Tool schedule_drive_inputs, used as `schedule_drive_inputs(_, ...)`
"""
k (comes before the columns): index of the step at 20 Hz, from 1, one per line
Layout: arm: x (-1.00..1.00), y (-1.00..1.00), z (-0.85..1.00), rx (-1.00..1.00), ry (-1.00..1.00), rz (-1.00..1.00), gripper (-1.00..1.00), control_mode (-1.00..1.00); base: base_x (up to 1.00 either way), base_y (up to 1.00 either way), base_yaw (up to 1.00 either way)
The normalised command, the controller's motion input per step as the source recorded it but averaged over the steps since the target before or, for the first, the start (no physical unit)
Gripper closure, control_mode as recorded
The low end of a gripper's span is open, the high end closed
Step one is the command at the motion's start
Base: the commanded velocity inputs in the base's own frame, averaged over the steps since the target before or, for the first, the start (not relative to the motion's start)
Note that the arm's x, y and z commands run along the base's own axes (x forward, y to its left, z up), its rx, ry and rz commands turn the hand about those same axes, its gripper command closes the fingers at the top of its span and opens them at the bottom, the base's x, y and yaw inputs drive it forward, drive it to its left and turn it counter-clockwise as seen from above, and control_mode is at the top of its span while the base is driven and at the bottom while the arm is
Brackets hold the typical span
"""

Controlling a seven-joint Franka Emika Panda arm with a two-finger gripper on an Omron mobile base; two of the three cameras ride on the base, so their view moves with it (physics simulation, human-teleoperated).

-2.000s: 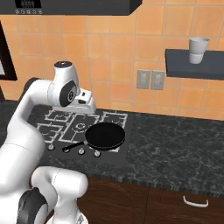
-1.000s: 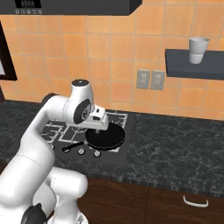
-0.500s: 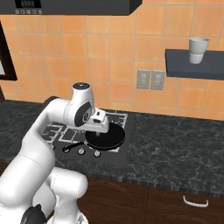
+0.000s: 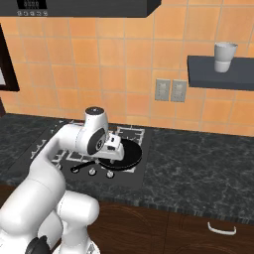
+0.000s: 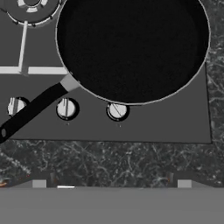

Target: Turn off the front right burner of the stove.

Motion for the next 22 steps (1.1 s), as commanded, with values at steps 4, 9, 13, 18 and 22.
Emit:
schedule_drive_inputs(4,0.0,0.0,-0.37,0.0,0.0,0.0,-1.0,-1.0,0.0,0.0,0.0)
schedule_drive_inputs(9,0.0,0.0,-0.36,0.0,0.0,0.0,-1.0,-1.0,0.0,0.0,0.0)
schedule_drive_inputs(13,0.0,-0.01,-0.28,0.0,0.0,0.0,-1.0,-1.0,0.0,0.0,0.0)
schedule_drive_inputs(18,0.0,-0.05,-0.01,0.0,0.01,0.0,-1.0,-1.0,0.0,0.0,0.0)
schedule_drive_inputs(22,0.1,-0.01,-0.05,0.0,0.03,0.0,-1.0,-1.0,0.0,0.0,0.0)
